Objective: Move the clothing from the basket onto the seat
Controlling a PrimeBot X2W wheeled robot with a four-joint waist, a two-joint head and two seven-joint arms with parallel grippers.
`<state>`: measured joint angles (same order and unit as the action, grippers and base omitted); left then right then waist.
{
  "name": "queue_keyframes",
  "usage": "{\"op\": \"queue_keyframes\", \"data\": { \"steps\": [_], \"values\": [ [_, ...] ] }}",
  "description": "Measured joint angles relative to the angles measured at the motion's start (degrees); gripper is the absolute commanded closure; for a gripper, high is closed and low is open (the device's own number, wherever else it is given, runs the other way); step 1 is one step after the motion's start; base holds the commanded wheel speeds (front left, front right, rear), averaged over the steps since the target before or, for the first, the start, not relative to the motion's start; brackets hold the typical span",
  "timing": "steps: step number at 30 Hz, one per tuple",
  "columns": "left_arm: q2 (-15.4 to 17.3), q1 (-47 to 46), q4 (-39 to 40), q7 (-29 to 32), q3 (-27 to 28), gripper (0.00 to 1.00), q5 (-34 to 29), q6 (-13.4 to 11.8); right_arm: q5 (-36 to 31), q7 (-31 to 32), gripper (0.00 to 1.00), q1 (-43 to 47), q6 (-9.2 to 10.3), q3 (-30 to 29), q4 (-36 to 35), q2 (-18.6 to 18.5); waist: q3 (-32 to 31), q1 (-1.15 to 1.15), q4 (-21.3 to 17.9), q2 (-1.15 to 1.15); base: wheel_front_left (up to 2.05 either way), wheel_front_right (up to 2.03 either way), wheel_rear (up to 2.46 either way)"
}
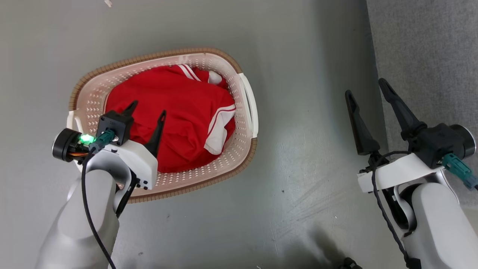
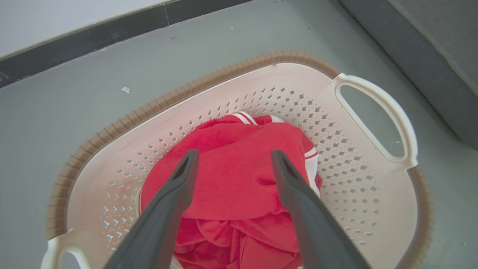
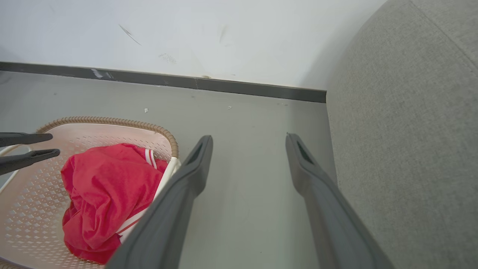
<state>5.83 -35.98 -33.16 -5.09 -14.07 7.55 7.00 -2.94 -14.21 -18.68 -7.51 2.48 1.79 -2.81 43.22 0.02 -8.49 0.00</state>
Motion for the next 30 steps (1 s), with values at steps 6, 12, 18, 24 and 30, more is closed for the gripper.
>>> {"op": "queue_keyframes", "data": {
  "steps": [6,12,18,24,30],
  "values": [
    [0.05,-2.22,-2.09,0.89,0.42,0.00,0.41,-0.09,1.02,0.00,0.00,-1.65,0.01,0.27,-0.27,0.00,2.54,0.00,-0.82,0.00,0.00,0.00,0.00],
    [0.58,-4.86,-3.96,1.57,0.40,0.00,0.38,-0.31,2.48,0.00,0.00,-3.08,0.00,1.32,-0.65,0.00,5.12,0.00,-1.55,0.00,0.00,0.00,0.00],
    [1.08,-6.82,-5.90,2.59,0.46,0.00,0.38,-0.31,3.09,-0.01,0.00,-3.35,0.01,1.89,-0.77,0.01,7.08,0.00,-2.19,0.00,0.00,0.00,0.00],
    [1.66,-8.61,-7.38,3.09,0.79,0.00,0.38,-0.31,3.98,-0.01,0.00,-4.16,0.00,1.89,-1.04,0.01,8.89,0.00,-2.96,0.00,0.00,0.00,0.00],
    [1.81,-10.10,-8.65,3.09,1.15,0.00,0.38,-0.37,4.11,-0.15,0.00,-4.27,0.00,1.89,-1.35,0.01,10.57,-0.01,-3.61,0.00,0.00,0.00,0.00]
  ]
}}
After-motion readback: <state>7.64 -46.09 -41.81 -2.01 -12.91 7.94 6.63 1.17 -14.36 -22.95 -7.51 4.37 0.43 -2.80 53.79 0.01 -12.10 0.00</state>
